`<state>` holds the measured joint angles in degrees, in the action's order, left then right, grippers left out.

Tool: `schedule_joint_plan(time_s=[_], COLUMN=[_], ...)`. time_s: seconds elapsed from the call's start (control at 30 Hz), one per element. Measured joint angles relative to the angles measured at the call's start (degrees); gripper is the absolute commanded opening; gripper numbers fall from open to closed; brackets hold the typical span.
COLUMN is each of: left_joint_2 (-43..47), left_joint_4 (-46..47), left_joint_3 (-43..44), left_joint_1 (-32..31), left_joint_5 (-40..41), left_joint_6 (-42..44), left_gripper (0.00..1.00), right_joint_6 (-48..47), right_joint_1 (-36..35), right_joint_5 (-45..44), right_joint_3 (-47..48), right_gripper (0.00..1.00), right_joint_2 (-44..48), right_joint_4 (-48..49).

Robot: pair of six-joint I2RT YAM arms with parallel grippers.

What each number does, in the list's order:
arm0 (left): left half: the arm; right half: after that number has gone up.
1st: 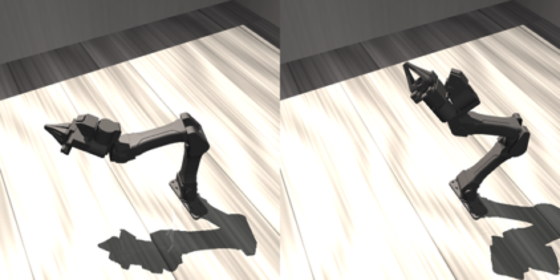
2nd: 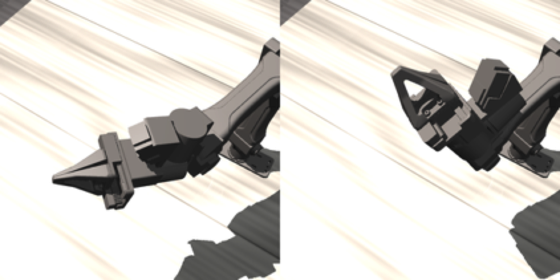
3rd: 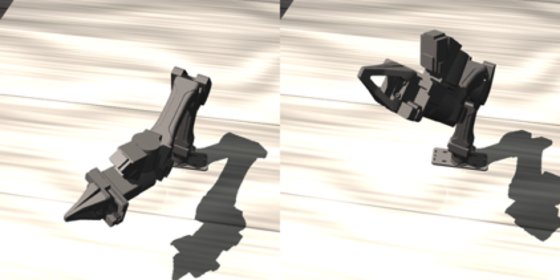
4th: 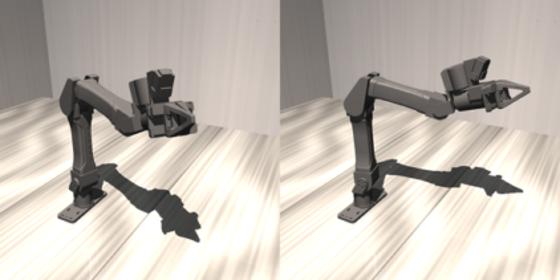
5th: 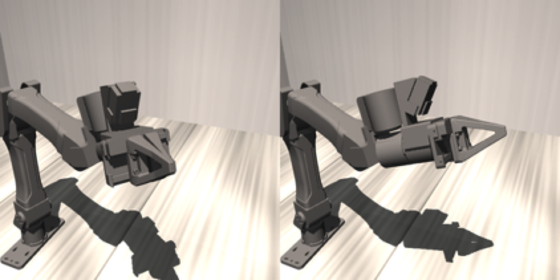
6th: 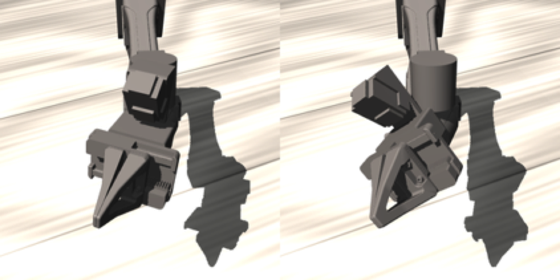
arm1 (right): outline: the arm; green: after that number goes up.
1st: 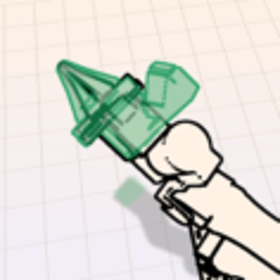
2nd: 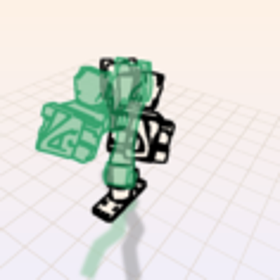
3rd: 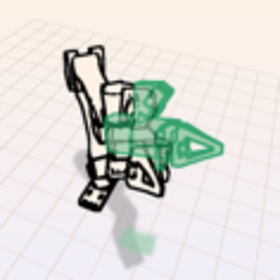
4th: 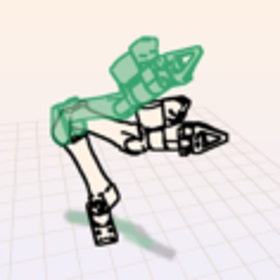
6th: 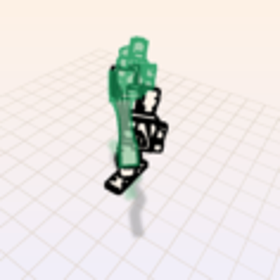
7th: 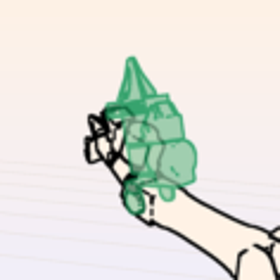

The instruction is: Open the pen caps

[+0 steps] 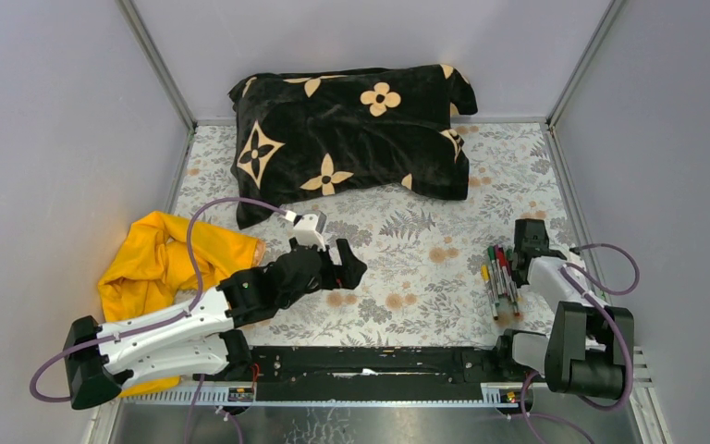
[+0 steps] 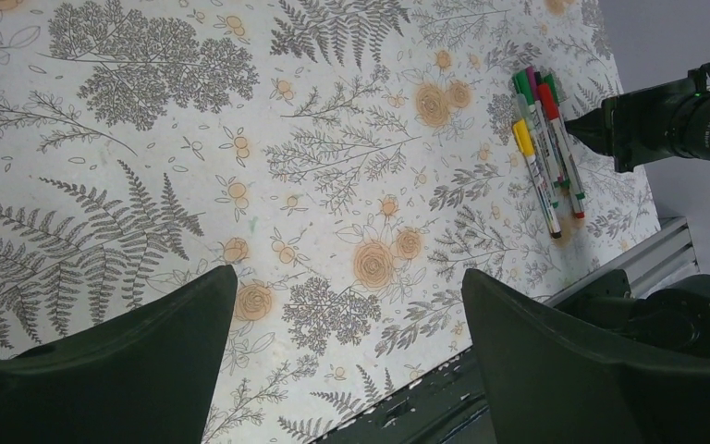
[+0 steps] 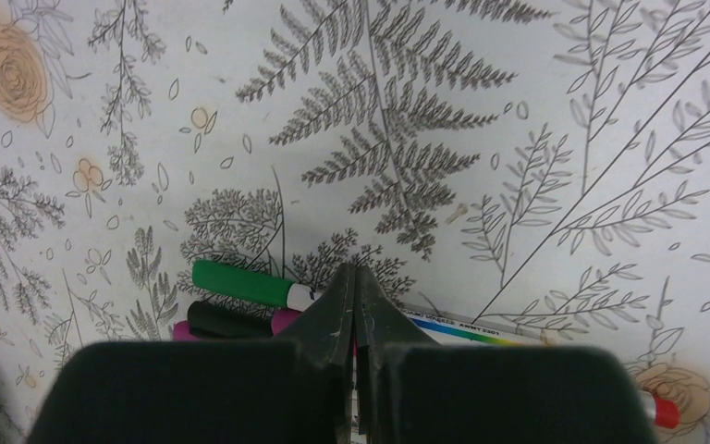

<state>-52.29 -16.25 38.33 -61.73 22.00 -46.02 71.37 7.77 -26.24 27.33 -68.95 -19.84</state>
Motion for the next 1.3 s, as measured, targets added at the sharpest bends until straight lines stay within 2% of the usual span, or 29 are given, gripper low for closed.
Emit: schedule_joint_plan(time_s=[0.5, 1.1, 1.3], left_joint_2=[2.1, 0.2, 0.3], left_joint_4=[-0.9, -0.8, -0.8], left_joint_3=[-3.5, -4.7, -4.7], left_joint_1=[0.0, -2.2, -2.8], left_joint_5=[-3.3, -6.6, -6.6], left_joint_6=[-2.2, -3.6, -4.0], left_gripper=[0.99, 0.99, 0.99], right_joint_6=[9.4, 13.2, 14.0], right_joint_1=[-10.0, -11.2, -13.4], right_joint_5=[-4.0, -4.3, -5.2], right_joint_3=[1.5, -1.7, -1.7], right_gripper=[0.00, 0.00, 0.00], right_joint_2=[-3.1, 3.5, 3.1], right_joint_4=[-1.7, -7.1, -7.9])
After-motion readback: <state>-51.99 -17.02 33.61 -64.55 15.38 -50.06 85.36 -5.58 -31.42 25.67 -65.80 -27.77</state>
